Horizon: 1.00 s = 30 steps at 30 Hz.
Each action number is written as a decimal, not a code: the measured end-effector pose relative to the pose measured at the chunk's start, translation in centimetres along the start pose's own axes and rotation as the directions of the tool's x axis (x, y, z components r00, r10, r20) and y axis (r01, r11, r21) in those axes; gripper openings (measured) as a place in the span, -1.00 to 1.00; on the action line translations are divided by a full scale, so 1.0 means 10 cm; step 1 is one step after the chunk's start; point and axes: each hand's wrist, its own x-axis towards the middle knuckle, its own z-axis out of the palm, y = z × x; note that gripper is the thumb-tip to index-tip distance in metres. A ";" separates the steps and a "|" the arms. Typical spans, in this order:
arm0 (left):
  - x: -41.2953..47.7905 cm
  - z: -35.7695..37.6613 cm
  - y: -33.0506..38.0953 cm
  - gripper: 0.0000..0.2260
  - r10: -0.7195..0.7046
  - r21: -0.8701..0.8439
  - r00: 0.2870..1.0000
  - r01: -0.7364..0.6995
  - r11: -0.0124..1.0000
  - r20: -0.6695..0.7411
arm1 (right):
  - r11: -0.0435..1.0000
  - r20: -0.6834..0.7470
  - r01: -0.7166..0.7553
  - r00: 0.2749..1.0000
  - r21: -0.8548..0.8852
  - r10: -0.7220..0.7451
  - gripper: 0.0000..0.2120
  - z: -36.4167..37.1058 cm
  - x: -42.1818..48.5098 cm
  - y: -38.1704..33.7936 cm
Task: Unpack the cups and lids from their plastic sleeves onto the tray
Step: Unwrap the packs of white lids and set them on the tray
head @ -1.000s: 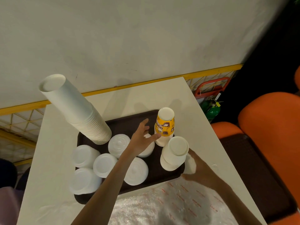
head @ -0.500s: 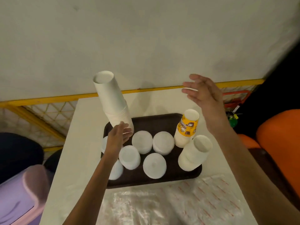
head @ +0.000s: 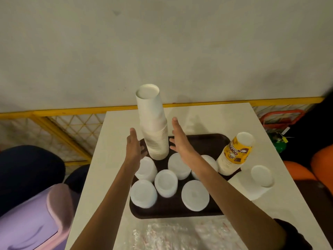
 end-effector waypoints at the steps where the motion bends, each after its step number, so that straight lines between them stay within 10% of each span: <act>1: 0.05 0.01 0.01 -0.41 -0.019 0.011 0.999 0.019 1.000 0.026 | 1.000 0.006 0.001 1.000 0.004 -0.001 -0.45 0.04 0.04 0.03; 8: 0.31 0.06 -0.02 -0.34 -0.071 0.094 0.958 0.047 0.994 0.276 | 1.000 0.037 0.001 0.999 0.010 -0.001 -0.46 0.19 0.14 0.19; 30: 0.24 1.17 -0.26 -0.28 -0.139 0.151 0.873 0.075 0.986 0.468 | 0.990 -0.317 0.026 0.948 0.142 0.020 -0.43 -0.69 -0.12 -0.29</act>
